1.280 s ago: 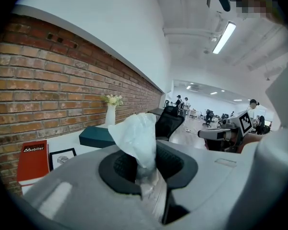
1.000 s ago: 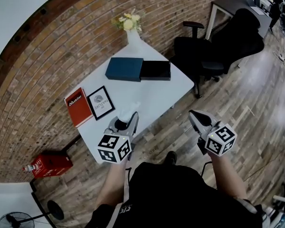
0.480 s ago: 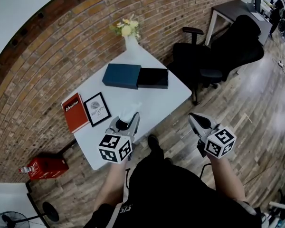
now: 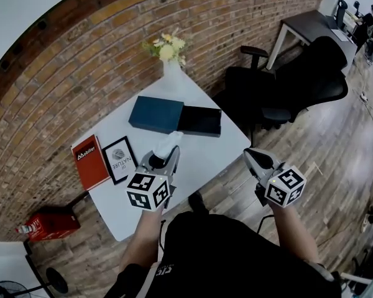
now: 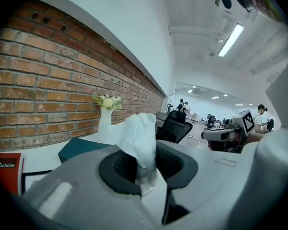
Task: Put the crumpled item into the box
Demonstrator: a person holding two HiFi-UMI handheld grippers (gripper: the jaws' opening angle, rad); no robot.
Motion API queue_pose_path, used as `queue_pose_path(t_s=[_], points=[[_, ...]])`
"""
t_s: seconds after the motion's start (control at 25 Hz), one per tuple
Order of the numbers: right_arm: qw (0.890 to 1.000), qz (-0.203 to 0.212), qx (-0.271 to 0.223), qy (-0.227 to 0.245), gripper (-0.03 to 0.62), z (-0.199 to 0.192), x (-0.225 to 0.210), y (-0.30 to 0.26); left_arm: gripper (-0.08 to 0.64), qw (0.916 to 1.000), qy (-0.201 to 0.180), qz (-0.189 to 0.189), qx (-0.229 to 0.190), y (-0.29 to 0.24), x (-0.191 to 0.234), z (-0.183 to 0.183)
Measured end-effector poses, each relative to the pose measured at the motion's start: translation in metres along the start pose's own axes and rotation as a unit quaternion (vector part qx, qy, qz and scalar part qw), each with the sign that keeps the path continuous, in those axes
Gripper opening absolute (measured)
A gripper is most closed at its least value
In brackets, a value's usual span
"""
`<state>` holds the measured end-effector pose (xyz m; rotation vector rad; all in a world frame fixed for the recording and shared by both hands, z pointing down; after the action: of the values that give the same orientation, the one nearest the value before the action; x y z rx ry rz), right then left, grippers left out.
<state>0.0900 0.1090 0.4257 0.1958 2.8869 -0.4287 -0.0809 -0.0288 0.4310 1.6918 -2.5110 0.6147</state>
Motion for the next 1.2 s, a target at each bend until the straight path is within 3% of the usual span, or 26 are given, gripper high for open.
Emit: queue_pose_path(t_s=[0.36, 0.52, 0.8, 1.2], points=[[0.999, 0.036, 0.014, 0.035, 0.0, 0.051, 0.001, -0.089, 0.084, 0.9995, 0.031, 0.008, -0.004, -0.025, 0.062, 0.013], [0.996, 0.069, 0.042, 0.039, 0.0, 0.038, 0.006, -0.115, 0.083, 0.9977, 0.057, 0.035, -0.01, -0.025, 0.084, 0.009], [0.991, 0.119, 0.058, 0.028, 0.0, 0.04, -0.024, -0.15, 0.084, 0.9933, 0.078, 0.085, 0.001, -0.044, 0.094, 0.003], [0.971, 0.221, 0.083, 0.044, 0.0, 0.056, -0.08, -0.176, 0.084, 0.977, 0.108, 0.183, -0.022, -0.079, 0.077, 0.015]])
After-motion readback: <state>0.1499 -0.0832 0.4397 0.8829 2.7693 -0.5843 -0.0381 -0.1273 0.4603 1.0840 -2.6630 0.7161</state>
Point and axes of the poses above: the fingertips, and each gripper's own axes: y backward along the fingers, x to its left, z out of its top, the point moved 1 cm from there along y, backward along the fingers, and after that the axes turned 3 degrees about -z, right-handed, at the moved point
